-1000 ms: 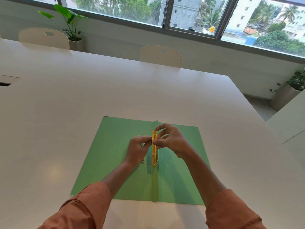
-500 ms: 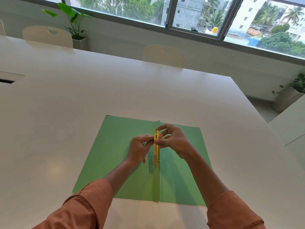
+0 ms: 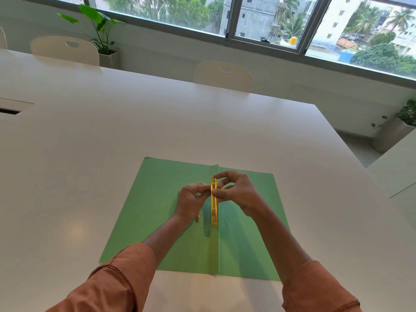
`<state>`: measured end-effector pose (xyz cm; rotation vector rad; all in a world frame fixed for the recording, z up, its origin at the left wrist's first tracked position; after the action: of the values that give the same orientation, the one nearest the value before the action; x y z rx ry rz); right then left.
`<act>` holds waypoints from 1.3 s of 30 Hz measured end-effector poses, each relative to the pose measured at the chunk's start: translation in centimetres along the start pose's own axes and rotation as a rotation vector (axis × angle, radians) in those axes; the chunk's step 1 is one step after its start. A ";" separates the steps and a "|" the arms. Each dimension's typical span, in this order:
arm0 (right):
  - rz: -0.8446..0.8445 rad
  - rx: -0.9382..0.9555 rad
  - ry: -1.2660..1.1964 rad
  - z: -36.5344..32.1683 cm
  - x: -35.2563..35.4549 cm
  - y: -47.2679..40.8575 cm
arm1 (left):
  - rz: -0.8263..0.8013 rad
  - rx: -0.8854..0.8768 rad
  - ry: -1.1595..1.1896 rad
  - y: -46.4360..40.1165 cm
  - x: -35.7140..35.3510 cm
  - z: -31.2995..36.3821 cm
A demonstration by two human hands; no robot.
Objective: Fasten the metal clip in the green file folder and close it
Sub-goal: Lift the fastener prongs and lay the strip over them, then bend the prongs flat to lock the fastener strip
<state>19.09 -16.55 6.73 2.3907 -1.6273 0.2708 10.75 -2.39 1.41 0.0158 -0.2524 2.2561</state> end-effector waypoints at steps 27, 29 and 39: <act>0.092 -0.049 0.411 2.1 -1.2 -0.4 | -0.299 -0.404 -0.604 4.7 1.5 1.0; 0.097 -0.065 0.439 2.2 -1.1 -0.4 | -0.320 -0.407 -0.623 4.9 1.4 1.0; 0.119 0.129 0.454 0.2 -1.0 -1.2 | -0.391 -0.534 -0.833 4.6 0.6 2.2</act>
<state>19.84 -15.31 6.19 2.1095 -1.5681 0.8915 6.71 -5.21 2.77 0.6661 -1.1702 1.6240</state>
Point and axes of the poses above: each hand's wrist, its own y-axis away from the middle knuckle, its own x-axis out of the back of the hand, z = x × y, the point moved 5 cm from there along -y, towards the middle knuckle, and after that the axes turned 14 degrees about z, right-handed, at the moved point
